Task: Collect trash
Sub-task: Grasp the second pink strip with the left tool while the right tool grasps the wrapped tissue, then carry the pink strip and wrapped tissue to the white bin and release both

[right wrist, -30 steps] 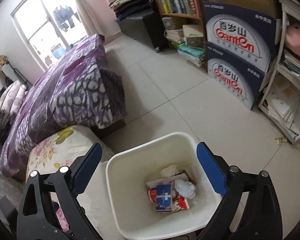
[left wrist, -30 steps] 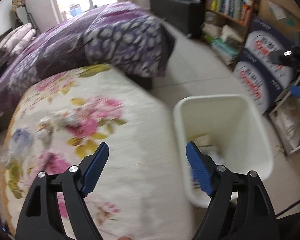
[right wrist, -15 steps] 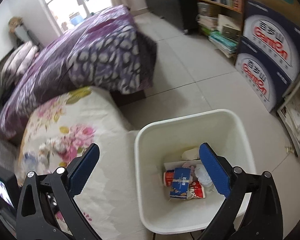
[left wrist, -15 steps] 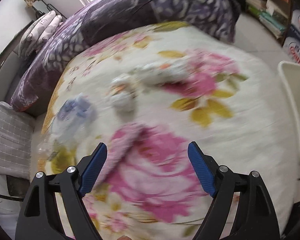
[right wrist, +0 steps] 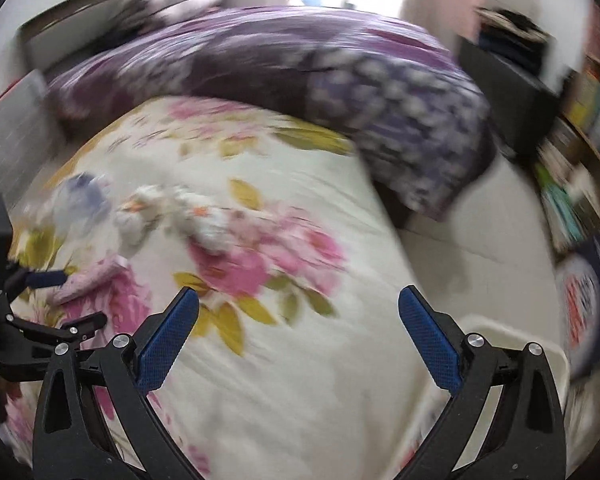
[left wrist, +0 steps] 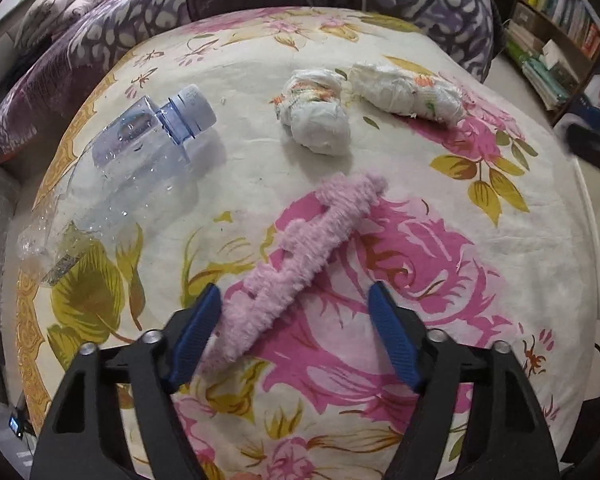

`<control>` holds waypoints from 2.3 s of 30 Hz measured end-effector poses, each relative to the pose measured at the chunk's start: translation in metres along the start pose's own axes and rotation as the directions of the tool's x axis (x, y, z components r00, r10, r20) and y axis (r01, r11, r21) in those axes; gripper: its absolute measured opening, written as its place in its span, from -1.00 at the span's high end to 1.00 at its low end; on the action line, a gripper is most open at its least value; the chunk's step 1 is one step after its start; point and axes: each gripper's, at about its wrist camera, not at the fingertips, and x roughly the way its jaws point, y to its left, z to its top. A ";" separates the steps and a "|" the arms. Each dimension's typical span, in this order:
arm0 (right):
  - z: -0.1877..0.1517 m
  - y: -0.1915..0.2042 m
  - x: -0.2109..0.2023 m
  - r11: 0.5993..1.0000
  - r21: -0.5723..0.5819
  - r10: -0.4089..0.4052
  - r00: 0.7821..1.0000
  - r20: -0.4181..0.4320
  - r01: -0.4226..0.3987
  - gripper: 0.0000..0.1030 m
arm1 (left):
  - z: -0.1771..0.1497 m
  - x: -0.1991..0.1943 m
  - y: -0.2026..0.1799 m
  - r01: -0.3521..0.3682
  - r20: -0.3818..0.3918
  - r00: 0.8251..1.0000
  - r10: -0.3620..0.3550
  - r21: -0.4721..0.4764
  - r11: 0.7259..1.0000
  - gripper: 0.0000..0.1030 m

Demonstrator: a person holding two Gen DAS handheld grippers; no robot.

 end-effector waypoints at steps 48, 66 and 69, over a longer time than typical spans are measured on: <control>0.015 0.050 -0.079 0.989 0.144 -0.073 0.974 0.214 0.042 0.36 | -0.004 -0.139 0.005 -0.081 0.338 0.920 0.197 -0.328 0.941 0.50; -0.020 -0.019 -0.105 0.944 0.322 -0.136 0.971 0.197 0.067 0.36 | 0.000 -0.158 -0.076 -0.073 0.414 0.892 0.181 -0.265 0.961 0.50; -0.022 -0.031 -0.109 0.938 0.341 -0.143 0.971 0.192 0.071 0.36 | 0.004 -0.157 -0.086 -0.068 0.411 0.895 0.171 -0.252 0.965 0.50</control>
